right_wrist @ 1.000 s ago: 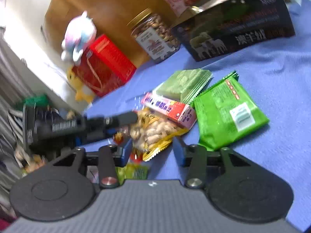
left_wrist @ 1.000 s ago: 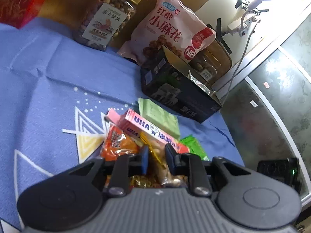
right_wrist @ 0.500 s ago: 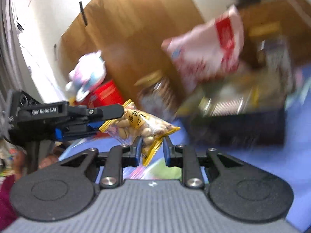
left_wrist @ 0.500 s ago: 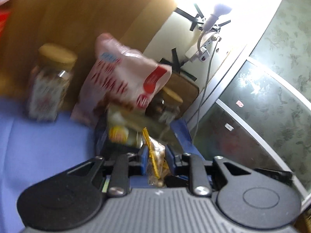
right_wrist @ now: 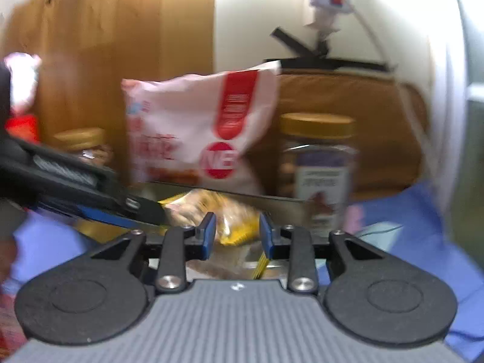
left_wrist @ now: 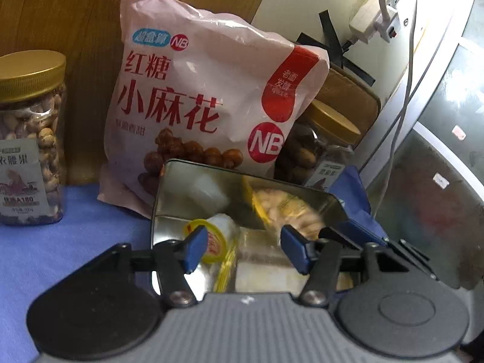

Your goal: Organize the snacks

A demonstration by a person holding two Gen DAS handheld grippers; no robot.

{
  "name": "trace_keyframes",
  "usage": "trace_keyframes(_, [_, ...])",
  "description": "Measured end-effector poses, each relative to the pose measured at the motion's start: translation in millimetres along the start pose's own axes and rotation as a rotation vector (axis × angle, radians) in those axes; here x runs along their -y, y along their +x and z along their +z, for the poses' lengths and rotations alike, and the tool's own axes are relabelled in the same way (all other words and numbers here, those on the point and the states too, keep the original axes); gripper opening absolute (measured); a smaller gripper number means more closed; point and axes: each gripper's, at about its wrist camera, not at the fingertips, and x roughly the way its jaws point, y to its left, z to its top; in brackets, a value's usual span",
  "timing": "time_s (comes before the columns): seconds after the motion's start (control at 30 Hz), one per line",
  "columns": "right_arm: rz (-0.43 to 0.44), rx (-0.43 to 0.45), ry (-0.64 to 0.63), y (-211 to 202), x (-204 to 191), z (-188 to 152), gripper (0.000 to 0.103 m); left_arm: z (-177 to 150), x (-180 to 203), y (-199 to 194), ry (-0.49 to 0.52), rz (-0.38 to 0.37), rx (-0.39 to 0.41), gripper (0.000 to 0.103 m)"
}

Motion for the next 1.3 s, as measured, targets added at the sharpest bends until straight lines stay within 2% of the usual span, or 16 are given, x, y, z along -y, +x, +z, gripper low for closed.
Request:
trace_keyframes(0.13, [0.008, 0.034, 0.046, -13.7, 5.7, 1.4, 0.037, -2.9, -2.2, -32.6, 0.005, -0.016, 0.051, 0.055])
trace_keyframes(0.2, [0.043, 0.053, 0.082, -27.3, 7.6, 6.9, 0.038, -4.8, -9.9, -51.6, 0.002, -0.016, 0.069, 0.055])
trace_keyframes(0.27, [0.124, 0.045, 0.142, -42.5, 7.8, 5.9, 0.050, -13.1, -24.9, -73.1, -0.019, -0.013, 0.082, 0.056])
trace_keyframes(0.33, [0.247, -0.015, 0.211, -50.4, 5.1, -1.5, 0.060, -23.8, -42.7, -88.8, -0.049, 0.011, 0.066, 0.058])
trace_keyframes(0.4, [0.377, -0.116, 0.267, -52.1, -0.3, -12.6, 0.062, -37.9, -60.5, -95.9, -0.085, 0.021, 0.025, 0.060])
trace_keyframes(0.47, [0.463, -0.206, 0.283, -51.6, -10.2, -23.4, 0.066, -52.3, -75.9, -98.1, -0.132, 0.010, -0.024, 0.061])
trace_keyframes(0.53, [0.511, -0.259, 0.200, -54.9, -29.8, -31.3, 0.073, -65.3, -85.7, -99.0, -0.164, -0.005, -0.054, 0.061])
trace_keyframes(0.6, [0.491, -0.299, 0.098, -53.2, -53.0, -35.7, 0.075, -72.5, -90.0, -93.6, -0.189, -0.008, -0.082, 0.061])
trace_keyframes(0.7, [0.527, -0.409, 0.076, -36.2, -77.5, -44.3, 0.077, -79.3, -88.9, -78.4, -0.210, -0.053, -0.132, 0.061])
trace_keyframes(0.73, [0.535, -0.403, 0.085, -34.0, -81.8, -45.8, 0.078, -80.8, -87.9, -72.9, -0.210, -0.051, -0.141, 0.060])
trace_keyframes(0.8, [0.534, -0.398, 0.069, -32.4, -92.3, -43.7, 0.072, -84.4, -88.8, -70.4, -0.232, -0.105, -0.149, 0.056])
trace_keyframes(0.93, [0.502, -0.330, 0.038, -44.9, -105.8, -38.3, 0.068, -90.7, -77.2, -84.2, -0.188, -0.082, -0.126, 0.051])
trace_keyframes(0.97, [0.487, -0.305, 0.030, -50.0, -107.2, -36.5, 0.061, -91.8, -76.3, -92.4, -0.189, -0.085, -0.108, 0.051])
trace_keyframes(1.03, [0.489, -0.269, 0.024, -61.4, -107.4, -30.9, 0.057, -92.1, -77.0, -111.0, -0.199, -0.100, -0.068, 0.051])
trace_keyframes(1.13, [0.514, -0.234, 0.004, -79.1, -114.3, -29.1, 0.057, -95.9, -72.9, -147.6, -0.194, -0.125, 0.009, 0.051])
trace_keyframes(1.3, [0.595, -0.199, -0.052, -113.1, -139.5, -39.9, 0.058, -121.4, -69.0, -191.7, -0.164, -0.079, 0.051, 0.051])
